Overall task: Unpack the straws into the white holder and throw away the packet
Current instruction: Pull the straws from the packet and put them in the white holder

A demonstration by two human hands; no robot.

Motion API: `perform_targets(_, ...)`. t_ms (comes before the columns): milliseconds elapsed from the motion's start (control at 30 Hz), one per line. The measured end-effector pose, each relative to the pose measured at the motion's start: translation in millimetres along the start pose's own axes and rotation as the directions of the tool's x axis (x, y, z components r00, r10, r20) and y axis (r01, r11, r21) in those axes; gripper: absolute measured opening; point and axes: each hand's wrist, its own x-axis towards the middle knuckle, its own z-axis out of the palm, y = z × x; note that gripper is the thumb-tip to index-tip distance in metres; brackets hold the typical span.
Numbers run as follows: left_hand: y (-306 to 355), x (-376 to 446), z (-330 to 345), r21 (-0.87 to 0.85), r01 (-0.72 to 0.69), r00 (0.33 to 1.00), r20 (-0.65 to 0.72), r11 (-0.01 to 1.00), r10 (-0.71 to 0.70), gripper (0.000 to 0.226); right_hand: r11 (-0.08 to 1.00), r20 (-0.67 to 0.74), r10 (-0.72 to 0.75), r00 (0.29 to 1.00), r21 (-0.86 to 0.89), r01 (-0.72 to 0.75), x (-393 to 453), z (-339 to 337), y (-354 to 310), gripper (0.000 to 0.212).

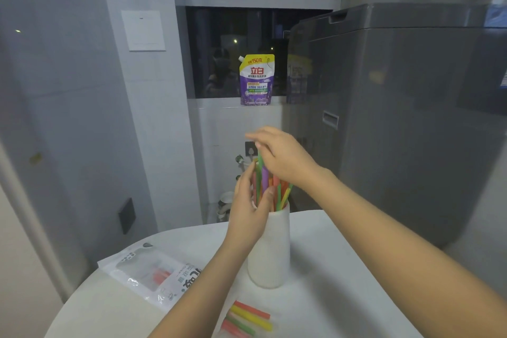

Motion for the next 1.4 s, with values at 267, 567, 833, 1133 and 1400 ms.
perform_targets(267, -1.0, -9.1, -0.1, -0.076, 0.021, 0.996, 0.089, 0.997, -0.014, 0.057, 0.973, -0.046, -0.076, 0.996, -0.222, 0.064, -51.9, 15.1, 12.7, 0.045)
perform_targets(567, 2.6, 1.4, -5.6, -0.262, 0.219, 0.975, 0.093, 0.940, -0.201, 0.054, 0.990, -0.136, -0.012, 0.991, -0.139, -0.007, -64.7, 21.6, 12.2, 0.051)
perform_targets(833, -10.7, -3.8, 5.8, -0.243, 0.274, 0.958, 0.151, 0.931, -0.243, 0.049, 0.963, -0.279, 0.227, 0.933, 0.208, -0.172, -74.6, 35.0, 13.6, 0.047)
perform_targets(1133, 5.5, 8.3, 7.9, -0.286, 0.228, 0.974, 0.070, 0.931, -0.217, 0.029, 0.914, -0.119, 0.194, 0.974, 0.382, -0.135, -84.4, 48.8, 18.8, 0.049)
perform_targets(1400, 9.9, 4.7, 12.7, -0.185, 0.179, 0.983, 0.082, 0.966, -0.166, 0.041, 0.888, -0.159, 0.177, 0.971, 0.451, -0.088, -87.2, 50.3, 15.3, 0.051)
